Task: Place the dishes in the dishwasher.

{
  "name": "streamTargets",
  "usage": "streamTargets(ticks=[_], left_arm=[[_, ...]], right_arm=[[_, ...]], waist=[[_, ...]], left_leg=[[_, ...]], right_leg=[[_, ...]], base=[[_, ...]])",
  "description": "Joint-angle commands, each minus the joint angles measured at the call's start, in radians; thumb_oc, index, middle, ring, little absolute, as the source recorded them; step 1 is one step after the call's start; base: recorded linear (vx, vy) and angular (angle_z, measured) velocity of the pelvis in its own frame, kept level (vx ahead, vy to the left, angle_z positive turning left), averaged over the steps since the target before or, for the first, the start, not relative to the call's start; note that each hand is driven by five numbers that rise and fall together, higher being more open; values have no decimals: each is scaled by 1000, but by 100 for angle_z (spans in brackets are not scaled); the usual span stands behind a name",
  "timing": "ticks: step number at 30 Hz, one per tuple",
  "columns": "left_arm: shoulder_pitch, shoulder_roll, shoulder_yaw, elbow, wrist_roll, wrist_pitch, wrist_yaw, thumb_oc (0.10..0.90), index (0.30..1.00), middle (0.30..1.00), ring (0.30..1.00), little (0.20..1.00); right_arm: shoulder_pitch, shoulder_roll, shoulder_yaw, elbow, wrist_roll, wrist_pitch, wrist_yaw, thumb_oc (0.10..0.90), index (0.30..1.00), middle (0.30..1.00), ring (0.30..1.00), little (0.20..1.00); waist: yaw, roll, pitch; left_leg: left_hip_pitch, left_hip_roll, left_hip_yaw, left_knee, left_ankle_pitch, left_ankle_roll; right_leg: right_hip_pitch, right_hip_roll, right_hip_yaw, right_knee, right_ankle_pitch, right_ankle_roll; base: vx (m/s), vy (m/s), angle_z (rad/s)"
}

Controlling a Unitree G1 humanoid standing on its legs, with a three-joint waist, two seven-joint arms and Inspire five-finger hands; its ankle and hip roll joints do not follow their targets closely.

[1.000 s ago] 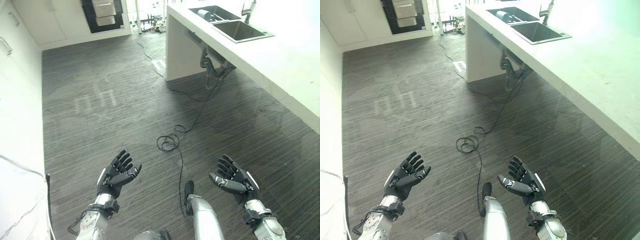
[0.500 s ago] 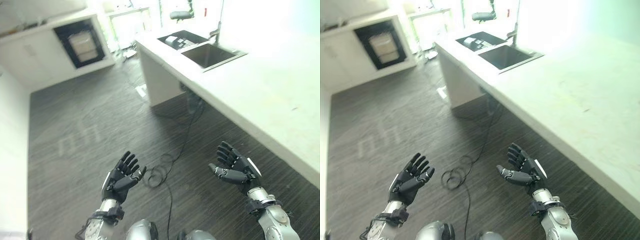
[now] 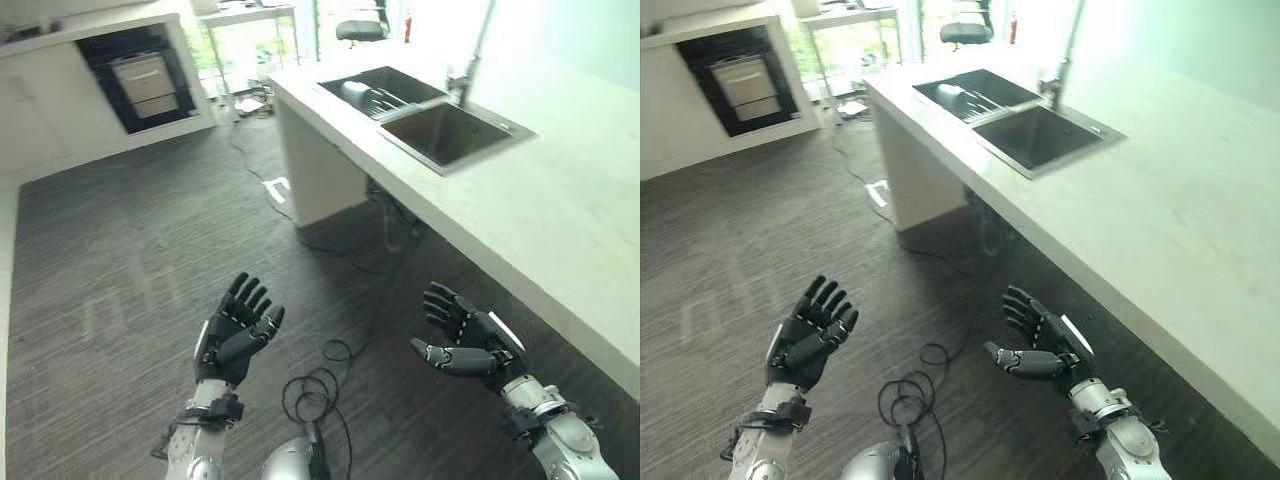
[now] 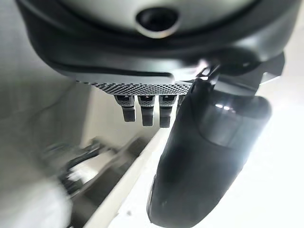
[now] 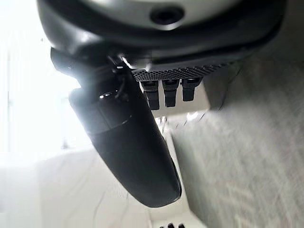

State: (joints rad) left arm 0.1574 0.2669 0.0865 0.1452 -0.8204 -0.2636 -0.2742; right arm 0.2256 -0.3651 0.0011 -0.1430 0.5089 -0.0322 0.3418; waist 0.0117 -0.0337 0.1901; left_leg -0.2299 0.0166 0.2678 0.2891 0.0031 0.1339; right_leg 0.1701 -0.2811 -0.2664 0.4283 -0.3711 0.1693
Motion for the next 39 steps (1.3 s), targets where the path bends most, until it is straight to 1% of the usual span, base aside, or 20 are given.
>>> streamTargets(ticks=[1,4,5,8,9,10,11,12,13,16,23,26,28,30,32,33,35,36,37,39], left_arm=[[-36,68,33,-164,-8,-54,-68,800,900,900,900,900],[-48,67,38,-197,13,-56,-73,800,900,900,900,900],[-46,62,45,-234,44,-69,-66,800,900,900,900,900],[-36,60,47,-262,89,-95,-32,800,900,900,900,900],[-33,76,45,-272,96,-101,-26,800,900,900,900,900],[-41,88,47,-276,101,-97,-29,800,900,900,900,900],[-53,100,50,-274,113,-97,-28,800,900,900,900,900],[-54,101,51,-274,113,-96,-28,800,900,900,900,900],[-51,105,53,-280,107,-90,-36,800,900,900,900,900],[-40,103,42,-286,122,-93,-41,800,900,900,900,900],[-31,109,23,-307,125,-100,-24,800,900,900,900,900],[-55,108,-1,-312,138,-82,0,800,900,900,900,900],[-61,101,-17,-323,146,-67,-2,800,900,900,900,900],[-62,100,-27,-326,137,-62,0,800,900,900,900,900],[-61,90,-39,-328,140,-78,-11,800,900,900,900,900],[-60,89,-40,-328,140,-83,-12,800,900,900,900,900],[-47,82,-40,-345,134,-98,-18,800,900,900,900,900],[-53,76,-43,-343,130,-102,-25,800,900,900,900,900],[-61,73,-44,-340,119,-108,-28,800,900,900,900,900],[-62,76,-39,-350,101,-118,-21,800,900,900,900,900]], right_arm=[[-80,1,-39,-43,-37,-85,27,800,900,900,900,900],[-89,19,-27,-53,-54,-89,43,800,900,900,900,900],[-87,26,-17,-68,-50,-89,42,800,900,900,900,900],[-93,22,-2,-76,-42,-91,37,800,900,900,900,900],[-96,3,-4,-82,-23,-94,10,800,900,900,900,900],[-98,-15,-23,-88,15,-96,-7,800,900,900,900,900],[-85,-22,-56,-95,49,-113,-4,800,900,900,900,900],[-82,-24,-62,-97,54,-114,-1,800,900,900,900,900],[-54,-33,-95,-115,75,-127,7,800,900,900,900,900],[-19,-27,-110,-128,71,-147,8,800,900,900,900,900],[-24,-38,-106,-144,65,-173,-24,800,900,900,900,900],[-56,-45,-99,-143,39,-169,-60,800,900,900,900,900],[-62,-59,-114,-160,20,-162,-69,800,900,900,900,900],[-55,-72,-131,-173,34,-153,-63,800,900,900,900,900],[-58,-88,-143,-181,29,-156,-63,800,900,900,900,900],[-58,-90,-144,-181,29,-156,-61,800,900,900,900,900],[-58,-98,-151,-181,29,-168,-46,800,900,900,900,900],[-64,-101,-150,-178,23,-173,-50,800,900,900,900,900],[-77,-105,-146,-170,22,-176,-49,800,900,900,900,900],[-104,-112,-141,-163,21,-172,-42,800,900,900,900,900]], waist=[[22,9,-13],[37,10,-16],[47,17,-12],[42,25,-1],[34,25,7],[24,22,11],[6,14,28],[1,8,33],[-27,-20,44],[-65,-33,46],[-89,-31,16],[-105,-18,-8],[-121,-4,-36],[-128,8,-50],[-118,1,-52],[-117,1,-51],[-103,-9,-41],[-94,-18,-31],[-86,-24,-18],[-79,-27,-6]], left_leg=[[35,107,-48,11,-175,-166],[44,52,-114,11,-190,-129],[67,4,-171,11,-208,-100],[92,-5,-173,11,-224,-90],[97,-14,-183,11,-217,-93],[94,-15,-178,11,-210,-98],[113,-10,-162,11,-223,-106],[119,-14,-157,11,-226,-107],[148,-40,-134,11,-252,-105],[202,-66,-130,11,-289,-96],[288,-92,-128,11,-362,-74],[351,-76,-114,11,-398,-84],[403,-53,-91,11,-409,-111],[451,-30,-73,11,-276,-162],[467,-32,-57,83,-72,-221],[452,-29,-57,114,-63,-227],[318,-4,-59,322,-30,-242],[239,17,-55,381,-42,-231],[182,25,-51,364,-69,-209],[179,23,-23,263,-104,-181]], right_leg=[[-45,43,-47,-128,170,6],[-1,41,-40,-128,305,10],[-46,28,-31,35,385,4],[-153,56,-13,167,361,-16],[-189,136,-15,105,288,-38],[-198,193,-49,-5,275,-46],[-228,207,-86,-128,301,-43],[-248,200,-85,-128,294,-41],[-343,176,-44,-128,298,-25],[-469,139,11,-128,346,7],[-467,129,1,-128,361,2],[-432,145,-12,-128,347,-23],[-413,153,-28,-128,321,-51],[-394,168,-49,-128,292,-77],[-352,169,-50,-128,249,-113],[-348,171,-49,-128,245,-117],[-317,173,-31,-128,218,-143],[-299,171,-22,-128,208,-150],[-282,174,0,-128,201,-150],[-266,181,43,-128,191,-140]], base=[[261,265,44],[258,224,66],[263,243,63],[175,156,54],[203,-20,29],[280,-125,42],[213,-133,77],[275,-146,88],[244,-102,35],[321,-110,12],[366,-183,-5],[364,-227,-4],[363,-258,-2],[265,-237,1],[271,-257,2],[205,-213,-8],[129,-175,-20],[131,-143,-27],[132,-77,-54],[165,58,-83]])
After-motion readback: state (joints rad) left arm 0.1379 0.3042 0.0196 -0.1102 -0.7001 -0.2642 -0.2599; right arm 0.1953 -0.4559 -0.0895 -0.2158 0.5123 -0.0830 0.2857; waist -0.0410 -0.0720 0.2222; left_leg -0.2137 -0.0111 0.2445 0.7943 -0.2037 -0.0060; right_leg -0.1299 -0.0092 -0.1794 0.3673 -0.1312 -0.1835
